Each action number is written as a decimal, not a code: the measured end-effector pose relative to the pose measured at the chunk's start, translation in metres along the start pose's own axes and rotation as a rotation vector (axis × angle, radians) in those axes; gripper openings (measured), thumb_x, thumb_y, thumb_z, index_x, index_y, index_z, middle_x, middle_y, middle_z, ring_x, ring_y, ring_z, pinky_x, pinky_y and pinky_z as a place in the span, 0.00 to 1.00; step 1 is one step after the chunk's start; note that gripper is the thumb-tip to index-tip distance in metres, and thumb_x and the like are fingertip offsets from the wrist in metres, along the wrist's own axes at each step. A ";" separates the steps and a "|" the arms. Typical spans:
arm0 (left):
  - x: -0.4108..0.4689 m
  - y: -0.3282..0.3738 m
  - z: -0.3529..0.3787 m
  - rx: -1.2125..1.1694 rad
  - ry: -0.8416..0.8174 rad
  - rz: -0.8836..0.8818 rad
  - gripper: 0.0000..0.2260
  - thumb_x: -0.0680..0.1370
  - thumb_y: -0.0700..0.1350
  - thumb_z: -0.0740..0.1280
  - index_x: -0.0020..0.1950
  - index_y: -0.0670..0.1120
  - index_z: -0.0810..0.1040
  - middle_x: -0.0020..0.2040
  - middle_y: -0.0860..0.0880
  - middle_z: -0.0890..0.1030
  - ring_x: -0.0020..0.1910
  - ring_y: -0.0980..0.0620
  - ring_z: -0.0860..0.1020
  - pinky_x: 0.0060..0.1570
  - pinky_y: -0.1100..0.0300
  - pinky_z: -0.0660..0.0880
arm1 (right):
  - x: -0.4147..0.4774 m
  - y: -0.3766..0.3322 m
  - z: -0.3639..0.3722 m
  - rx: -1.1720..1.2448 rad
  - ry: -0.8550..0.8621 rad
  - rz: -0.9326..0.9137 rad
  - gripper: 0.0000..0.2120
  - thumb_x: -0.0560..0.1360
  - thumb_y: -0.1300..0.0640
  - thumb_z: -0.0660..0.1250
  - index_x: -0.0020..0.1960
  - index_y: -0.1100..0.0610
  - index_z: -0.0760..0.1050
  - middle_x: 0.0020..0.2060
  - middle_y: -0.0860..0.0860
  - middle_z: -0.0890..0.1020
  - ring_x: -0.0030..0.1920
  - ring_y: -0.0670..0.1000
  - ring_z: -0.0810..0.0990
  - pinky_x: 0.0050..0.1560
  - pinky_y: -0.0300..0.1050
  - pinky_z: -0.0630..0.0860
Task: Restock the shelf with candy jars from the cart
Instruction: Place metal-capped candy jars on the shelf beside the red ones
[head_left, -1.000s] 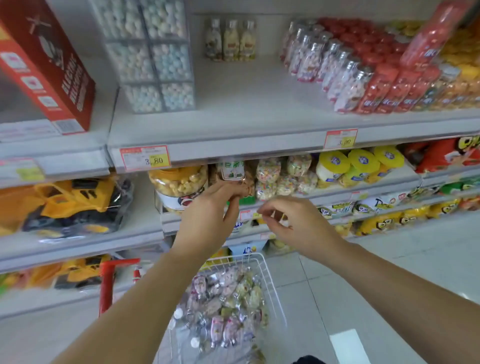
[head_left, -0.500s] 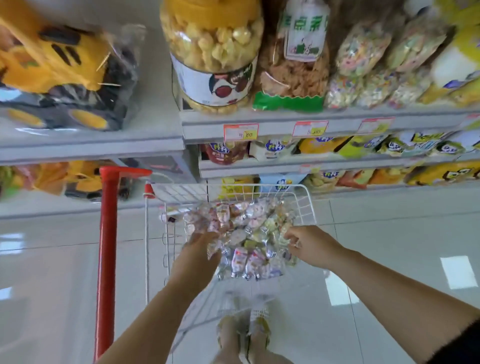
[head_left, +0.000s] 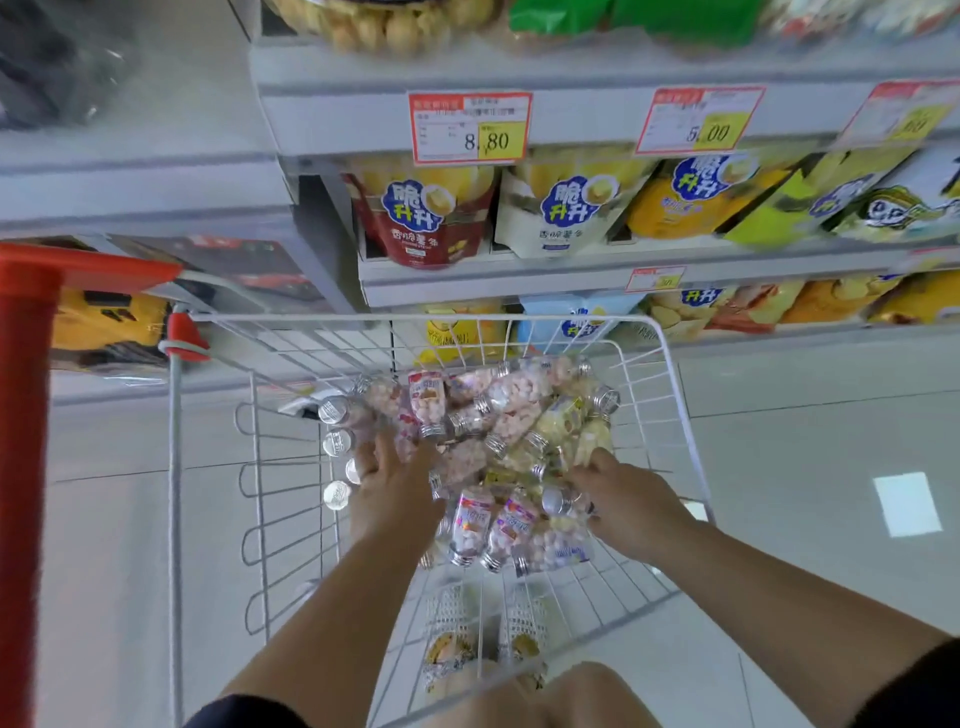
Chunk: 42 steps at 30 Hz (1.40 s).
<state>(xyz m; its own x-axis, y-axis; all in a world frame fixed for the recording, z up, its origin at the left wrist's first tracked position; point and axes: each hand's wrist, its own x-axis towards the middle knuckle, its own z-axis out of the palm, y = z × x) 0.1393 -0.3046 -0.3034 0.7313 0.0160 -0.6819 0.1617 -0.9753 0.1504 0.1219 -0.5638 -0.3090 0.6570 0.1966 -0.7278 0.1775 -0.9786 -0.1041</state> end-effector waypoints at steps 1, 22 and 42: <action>0.003 0.003 0.001 -0.005 -0.006 -0.013 0.27 0.76 0.56 0.71 0.72 0.60 0.64 0.77 0.45 0.47 0.78 0.36 0.48 0.61 0.42 0.76 | 0.001 -0.001 0.000 -0.023 0.014 0.001 0.22 0.76 0.56 0.65 0.70 0.48 0.67 0.59 0.51 0.69 0.50 0.55 0.79 0.40 0.46 0.71; -0.086 0.006 -0.087 -0.367 0.084 -0.008 0.22 0.68 0.65 0.71 0.54 0.52 0.82 0.58 0.51 0.75 0.54 0.48 0.78 0.51 0.55 0.77 | -0.106 -0.018 -0.101 0.910 0.164 -0.005 0.11 0.73 0.49 0.74 0.52 0.51 0.77 0.47 0.44 0.84 0.50 0.43 0.82 0.56 0.47 0.78; -0.311 0.142 -0.353 -1.111 0.386 0.365 0.12 0.74 0.59 0.72 0.50 0.53 0.81 0.39 0.55 0.82 0.38 0.50 0.81 0.48 0.48 0.81 | -0.322 0.000 -0.379 1.420 0.845 -0.304 0.08 0.79 0.57 0.68 0.58 0.50 0.76 0.50 0.45 0.85 0.53 0.46 0.83 0.58 0.48 0.78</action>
<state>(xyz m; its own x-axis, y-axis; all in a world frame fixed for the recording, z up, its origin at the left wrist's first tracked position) 0.1690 -0.3704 0.1829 0.9692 0.0298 -0.2446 0.2450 -0.2225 0.9436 0.1876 -0.6041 0.1822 0.9911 -0.1107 -0.0738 -0.0833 -0.0844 -0.9929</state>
